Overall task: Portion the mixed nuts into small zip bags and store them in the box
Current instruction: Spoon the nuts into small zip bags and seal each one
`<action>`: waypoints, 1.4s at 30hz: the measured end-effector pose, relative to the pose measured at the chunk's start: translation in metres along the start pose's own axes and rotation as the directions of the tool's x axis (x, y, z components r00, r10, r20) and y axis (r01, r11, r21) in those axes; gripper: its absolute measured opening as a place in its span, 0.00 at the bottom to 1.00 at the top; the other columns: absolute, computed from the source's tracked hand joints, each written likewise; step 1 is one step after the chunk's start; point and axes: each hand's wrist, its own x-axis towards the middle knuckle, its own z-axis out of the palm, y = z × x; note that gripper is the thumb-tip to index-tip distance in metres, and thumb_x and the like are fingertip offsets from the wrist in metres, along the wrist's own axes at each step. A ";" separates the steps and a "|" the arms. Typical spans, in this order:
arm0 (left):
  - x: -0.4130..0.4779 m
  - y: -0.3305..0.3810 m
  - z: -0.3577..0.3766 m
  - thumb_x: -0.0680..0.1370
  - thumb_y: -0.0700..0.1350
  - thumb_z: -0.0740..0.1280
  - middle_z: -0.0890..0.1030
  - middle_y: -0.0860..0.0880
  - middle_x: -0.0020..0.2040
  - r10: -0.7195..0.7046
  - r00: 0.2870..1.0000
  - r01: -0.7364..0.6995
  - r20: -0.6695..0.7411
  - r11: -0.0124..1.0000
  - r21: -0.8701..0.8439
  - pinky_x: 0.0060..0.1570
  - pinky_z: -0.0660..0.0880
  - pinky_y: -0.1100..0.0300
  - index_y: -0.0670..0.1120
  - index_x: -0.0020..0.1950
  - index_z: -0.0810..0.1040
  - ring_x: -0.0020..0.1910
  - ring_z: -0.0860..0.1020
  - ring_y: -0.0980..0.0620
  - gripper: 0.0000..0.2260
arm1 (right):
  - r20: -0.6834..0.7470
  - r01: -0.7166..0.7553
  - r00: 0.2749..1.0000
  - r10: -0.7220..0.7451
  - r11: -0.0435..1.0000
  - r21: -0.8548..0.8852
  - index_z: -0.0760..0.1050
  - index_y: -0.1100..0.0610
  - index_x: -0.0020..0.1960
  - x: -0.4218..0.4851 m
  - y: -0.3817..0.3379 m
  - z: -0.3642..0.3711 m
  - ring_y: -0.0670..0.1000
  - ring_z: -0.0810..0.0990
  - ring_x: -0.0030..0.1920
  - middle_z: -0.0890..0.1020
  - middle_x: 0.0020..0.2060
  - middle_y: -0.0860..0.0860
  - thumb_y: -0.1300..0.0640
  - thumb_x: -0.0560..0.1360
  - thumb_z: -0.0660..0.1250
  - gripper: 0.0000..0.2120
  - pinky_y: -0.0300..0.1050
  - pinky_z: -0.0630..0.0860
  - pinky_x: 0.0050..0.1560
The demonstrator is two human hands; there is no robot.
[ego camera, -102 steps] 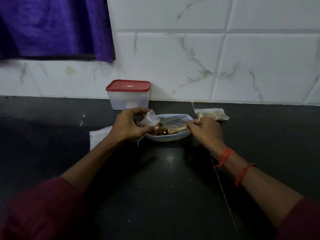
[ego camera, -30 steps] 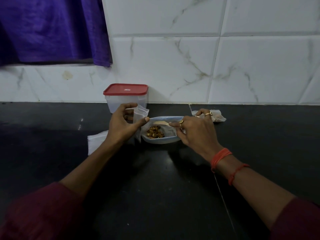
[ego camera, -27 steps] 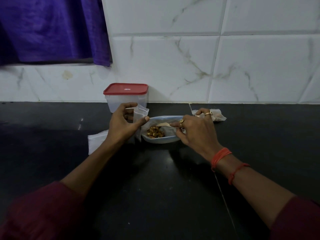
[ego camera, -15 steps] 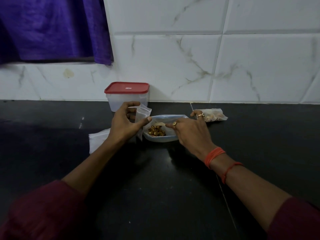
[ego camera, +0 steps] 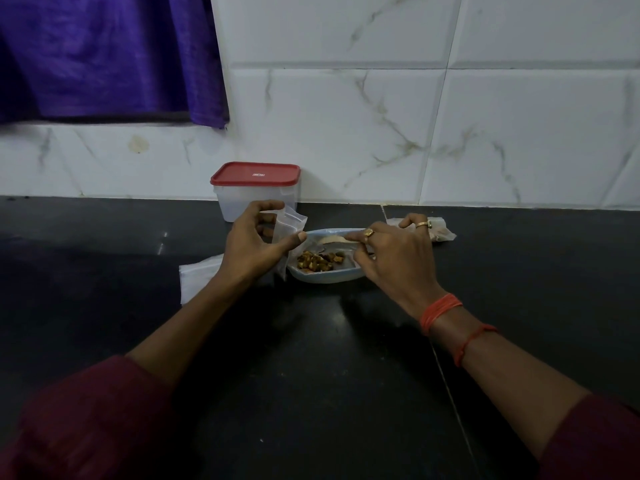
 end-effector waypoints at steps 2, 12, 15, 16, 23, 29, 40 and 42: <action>0.000 -0.001 0.000 0.70 0.50 0.78 0.76 0.54 0.57 0.007 1.000 -0.007 0.000 1.000 0.002 0.44 0.75 0.68 0.48 0.69 0.72 0.50 0.76 0.60 0.30 | 0.060 0.011 0.998 -0.011 1.000 0.008 0.85 0.47 0.55 -0.003 -0.001 0.002 0.49 0.81 0.39 0.85 0.42 0.46 0.53 0.74 0.73 0.10 0.54 0.67 0.57; 0.002 -0.003 0.001 0.69 0.52 0.78 0.76 0.56 0.58 0.028 0.999 -0.029 0.037 0.999 0.024 0.48 0.73 0.69 0.48 0.68 0.73 0.56 0.76 0.58 0.30 | -0.014 -0.123 0.992 0.123 0.992 -0.009 0.87 0.50 0.48 0.000 0.015 -0.002 0.52 0.76 0.37 0.85 0.37 0.48 0.54 0.73 0.72 0.06 0.54 0.68 0.55; 0.002 -0.002 0.000 0.68 0.53 0.78 0.76 0.55 0.58 0.035 0.998 -0.037 0.051 0.999 0.027 0.48 0.74 0.69 0.48 0.68 0.73 0.54 0.76 0.59 0.31 | 0.039 -0.098 0.994 0.101 0.992 -0.082 0.86 0.50 0.50 -0.003 0.021 0.000 0.51 0.77 0.37 0.86 0.39 0.48 0.53 0.73 0.73 0.07 0.53 0.66 0.56; 0.001 -0.002 0.000 0.68 0.53 0.78 0.77 0.55 0.58 0.035 0.998 -0.037 0.056 0.999 0.029 0.48 0.74 0.69 0.48 0.68 0.73 0.54 0.76 0.60 0.31 | 0.065 -0.084 0.994 0.091 0.991 -0.106 0.86 0.49 0.51 -0.004 0.023 0.001 0.51 0.78 0.38 0.86 0.40 0.48 0.51 0.74 0.73 0.07 0.53 0.64 0.56; 0.001 -0.002 0.000 0.68 0.53 0.78 0.78 0.55 0.57 0.033 0.996 -0.036 0.079 0.998 0.043 0.46 0.74 0.72 0.48 0.66 0.75 0.52 0.77 0.61 0.30 | 0.133 -0.105 0.985 0.106 0.994 -0.019 0.86 0.48 0.53 0.000 0.027 -0.002 0.51 0.75 0.42 0.85 0.42 0.48 0.48 0.75 0.71 0.09 0.51 0.61 0.57; 0.003 -0.003 0.001 0.68 0.54 0.78 0.78 0.54 0.58 0.036 0.996 -0.040 0.080 0.998 0.055 0.47 0.74 0.70 0.47 0.67 0.74 0.55 0.77 0.57 0.30 | 0.183 -0.207 0.965 0.188 0.974 0.094 0.87 0.51 0.49 0.000 0.021 -0.004 0.52 0.79 0.39 0.85 0.37 0.49 0.50 0.77 0.68 0.09 0.55 0.70 0.60; 0.000 -0.001 0.001 0.68 0.52 0.78 0.78 0.53 0.58 0.042 0.994 -0.047 0.100 0.998 0.039 0.48 0.74 0.70 0.48 0.67 0.74 0.54 0.77 0.59 0.30 | 0.379 -0.499 0.836 0.398 0.838 0.222 0.86 0.55 0.44 -0.003 0.006 0.005 0.52 0.82 0.37 0.85 0.35 0.51 0.43 0.71 0.59 0.22 0.51 0.80 0.43; 0.000 -0.001 0.001 0.68 0.52 0.78 0.79 0.52 0.59 0.049 0.994 -0.053 0.100 0.998 0.034 0.50 0.76 0.68 0.48 0.67 0.74 0.56 0.77 0.57 0.30 | 0.405 -0.551 0.801 0.440 0.807 0.213 0.85 0.56 0.43 -0.004 0.006 0.008 0.51 0.81 0.37 0.84 0.34 0.50 0.44 0.72 0.60 0.20 0.49 0.79 0.42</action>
